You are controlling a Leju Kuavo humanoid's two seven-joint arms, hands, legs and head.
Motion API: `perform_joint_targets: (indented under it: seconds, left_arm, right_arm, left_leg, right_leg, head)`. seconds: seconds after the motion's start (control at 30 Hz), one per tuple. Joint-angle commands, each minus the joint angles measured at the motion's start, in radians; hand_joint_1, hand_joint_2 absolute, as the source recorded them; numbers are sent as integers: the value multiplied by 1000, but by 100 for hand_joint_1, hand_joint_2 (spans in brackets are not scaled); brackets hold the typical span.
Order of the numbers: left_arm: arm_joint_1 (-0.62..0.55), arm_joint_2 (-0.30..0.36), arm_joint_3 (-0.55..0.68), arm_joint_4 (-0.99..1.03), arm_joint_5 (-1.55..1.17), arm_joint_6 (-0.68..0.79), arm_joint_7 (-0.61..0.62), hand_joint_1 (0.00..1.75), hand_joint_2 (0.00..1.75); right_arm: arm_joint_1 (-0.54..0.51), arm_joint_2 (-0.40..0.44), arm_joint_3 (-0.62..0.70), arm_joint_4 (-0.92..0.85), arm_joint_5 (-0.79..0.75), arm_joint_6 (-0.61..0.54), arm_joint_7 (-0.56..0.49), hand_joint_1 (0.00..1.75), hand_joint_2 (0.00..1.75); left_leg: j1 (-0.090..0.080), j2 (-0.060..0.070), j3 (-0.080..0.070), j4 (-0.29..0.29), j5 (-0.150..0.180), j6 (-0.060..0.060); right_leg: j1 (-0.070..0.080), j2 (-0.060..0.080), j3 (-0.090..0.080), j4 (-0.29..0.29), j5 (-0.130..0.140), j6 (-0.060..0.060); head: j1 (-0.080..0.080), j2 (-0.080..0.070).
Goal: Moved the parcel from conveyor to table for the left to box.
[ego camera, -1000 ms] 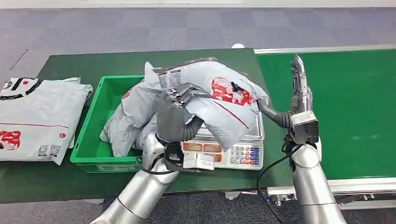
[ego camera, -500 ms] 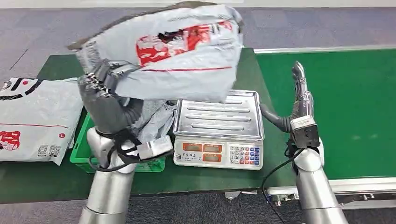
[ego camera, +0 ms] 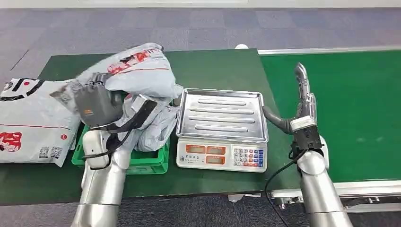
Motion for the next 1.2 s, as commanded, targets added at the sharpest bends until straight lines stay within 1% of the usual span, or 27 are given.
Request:
perform_joint_targets:
  seconds: [0.03, 0.1, 0.2, 0.23, 0.27, 0.3, 0.33, 0.37, 0.4, 0.47, 0.63, 0.67, 0.7, 0.73, 0.77, 0.8, 0.83, 0.87, 0.93, 0.97, 1.0, 1.03, 1.07, 1.1, 1.13, 1.17, 1.2]
  left_arm:
    - [-86, 70, -131, 376, 188, -187, 54, 175, 175]
    - [-88, 75, -141, 387, 194, -217, 55, 175, 175]
    - [-83, 78, -143, 380, 202, -230, 51, 169, 175]
    - [-79, 82, -145, 376, 200, -226, 48, 148, 175]
    - [-79, 82, -146, 379, 200, -235, 48, 133, 175]
    - [-73, 81, -146, 365, 205, -233, 39, 134, 175]
    - [-60, 75, -132, 338, 214, -181, 34, 75, 175]
    - [-48, 69, -124, 316, 217, -122, 26, 0, 175]
    - [-41, 66, -119, 293, 243, -87, -5, 0, 175]
    - [-30, 71, -126, 260, 244, -96, -4, 0, 175]
    - [-30, 71, -126, 260, 244, -96, -4, 0, 175]
    - [-19, 69, -121, 234, 257, -32, -25, 0, 175]
    - [12, 61, -104, 144, 362, 115, -148, 0, 175]
    - [46, 30, -36, 32, 348, 115, -217, 0, 175]
    - [67, 10, -4, -23, 350, 115, -269, 0, 175]
    - [87, -36, 74, -113, 313, 115, -355, 0, 175]
    - [96, -75, 138, -181, 305, 115, -444, 0, 175]
    - [102, -75, 201, -294, 337, 115, -527, 0, 175]
    - [102, -75, 201, -294, 337, 115, -527, 0, 175]
    - [103, -75, 229, -325, 354, 115, -564, 0, 175]
    - [102, -75, 267, -431, 371, 115, -638, 0, 175]
    - [105, -75, 273, -490, 385, 115, -638, 0, 175]
    - [110, -75, 261, -489, 412, 115, -638, 0, 175]
    - [113, -75, 252, -559, 417, 115, -638, 0, 175]
    - [113, -75, 248, -607, 421, 115, -638, 0, 0]
    - [117, -75, 243, -629, 456, 115, -638, 0, 0]
    - [117, -75, 238, -654, 473, 115, -638, 0, 0]
  right_arm:
    - [32, 31, -27, -2, 68, 3, -3, 0, 175]
    - [22, 39, -25, 4, 79, -1, -1, 0, 175]
    - [12, 45, -24, 10, 88, 3, 3, 0, 175]
    - [9, 47, -22, 11, 90, 6, 4, 0, 175]
    - [8, 48, -23, 12, 93, 9, 6, 0, 175]
    - [8, 49, -25, 13, 97, 12, 6, 0, 175]
    - [10, 50, -26, 12, 98, 14, 6, 0, 175]
    - [10, 51, -27, 9, 99, 15, 7, 0, 175]
    - [10, 52, -26, 9, 99, 16, 7, 0, 175]
    - [10, 52, -24, 5, 100, 17, 7, 0, 175]
    - [10, 52, -24, 5, 100, 17, 7, 0, 175]
    - [8, 51, -23, 6, 100, 18, 8, 0, 175]
    - [2, 50, -14, 8, 100, 21, 7, 0, 175]
    - [-7, 49, -6, 13, 98, 23, 9, 0, 175]
    - [-16, 49, 1, 22, 95, 24, 11, 0, 175]
    - [-27, 48, 9, 33, 90, 24, 13, 0, 175]
    - [-34, 48, 15, 40, 87, 24, 13, 0, 175]
    - [-44, 48, 24, 49, 81, 25, 12, 0, 175]
    - [-44, 48, 24, 49, 81, 25, 12, 0, 175]
    - [-52, 49, 30, 58, 78, 25, 13, 0, 175]
    - [-53, 44, 36, 60, 71, 24, 10, 0, 175]
    - [-56, 41, 41, 61, 66, 25, 8, 0, 175]
    - [-52, 36, 43, 60, 60, 23, 8, 0, 175]
    - [-49, 31, 45, 57, 57, 21, 7, 0, 175]
    - [-48, 28, 49, 56, 54, 21, 7, 0, 175]
    - [-43, 24, 49, 53, 49, 18, 6, 0, 175]
    - [-41, 22, 49, 52, 47, 17, 6, 0, 175]
  left_leg:
    - [1, 2, 5, -3, 0, -1]
    - [0, 2, 3, -2, 0, -1]
    - [1, 5, 4, -2, 0, -1]
    - [1, 5, 4, -3, 0, -2]
    - [1, 5, 5, -3, 0, -2]
    - [1, 4, 3, -2, 0, -1]
    - [1, 5, 4, -3, 0, -1]
    - [1, 4, 3, -2, 0, -1]
    - [1, 5, 3, -2, 0, -1]
    - [1, 6, 3, -2, 0, -1]
    - [1, 4, 3, -1, 0, -1]
    - [1, 4, 2, -1, 0, -1]
    - [1, 5, 4, -2, -1, -1]
    - [1, 5, 2, -1, -1, -1]
    - [1, 7, 3, -1, -2, -1]
    - [1, 7, 0, 0, -2, -1]
    - [2, 9, 2, 0, -3, -1]
    - [1, 8, 0, 1, -2, -1]
    - [2, 8, -1, 2, -2, -1]
    - [2, 10, 0, 1, -3, -1]
    - [2, 10, 0, 0, -2, -1]
    - [1, 10, 2, -1, -2, -1]
    - [1, 9, -1, 0, -2, -1]
    - [2, 11, 0, 1, -2, -2]
    - [2, 7, -2, 1, -2, -1]
    - [3, 9, -1, 1, -2, -2]
    - [3, 8, 0, 0, -2, -2]
  right_leg:
    - [2, 1, 5, -3, 1, -2]
    - [1, 2, 2, -2, 0, -2]
    - [1, 4, 3, -2, 1, -2]
    - [1, 4, 3, -2, 1, -2]
    - [1, 4, 4, -3, 1, -3]
    - [1, 4, 2, -2, 1, -2]
    - [1, 4, 3, -3, 1, -2]
    - [1, 3, 2, -1, 1, -1]
    - [1, 4, 3, -2, 1, -2]
    - [1, 5, 3, -2, 1, -2]
    - [1, 3, 2, -2, 0, -2]
    - [1, 3, 2, -1, 0, -1]
    - [1, 4, 3, -2, 0, -2]
    - [1, 4, 2, -1, 0, -2]
    - [2, 6, 2, -1, 0, -2]
    - [1, 7, -1, 0, 0, -1]
    - [2, 8, 1, 0, 0, -2]
    - [1, 7, -2, 1, 0, -1]
    - [2, 8, -2, 2, 0, -2]
    - [2, 9, -1, 1, 0, -2]
    - [2, 9, -2, 0, 1, -2]
    - [2, 9, 0, -1, 1, -2]
    - [1, 8, -2, 1, 0, -2]
    - [2, 10, -2, 1, 1, -2]
    - [2, 7, -3, 1, 0, -2]
    - [3, 8, -2, 1, 0, -2]
    - [3, 7, -1, 0, 0, -2]
  head:
    - [-1, 0]
    - [0, 0]
    - [0, 0]
    - [0, 0]
    - [-1, 0]
    - [-1, 0]
    - [0, 0]
    - [0, 0]
    - [0, 0]
    - [0, 0]
    - [0, 0]
    - [0, 0]
    - [-1, 0]
    - [0, 0]
    - [0, 0]
    - [0, 0]
    - [0, 0]
    - [0, 0]
    - [0, 0]
    - [0, 0]
    - [0, 0]
    - [0, 0]
    - [0, 0]
    - [0, 0]
    - [-1, 0]
    - [-1, 0]
    - [-1, 0]
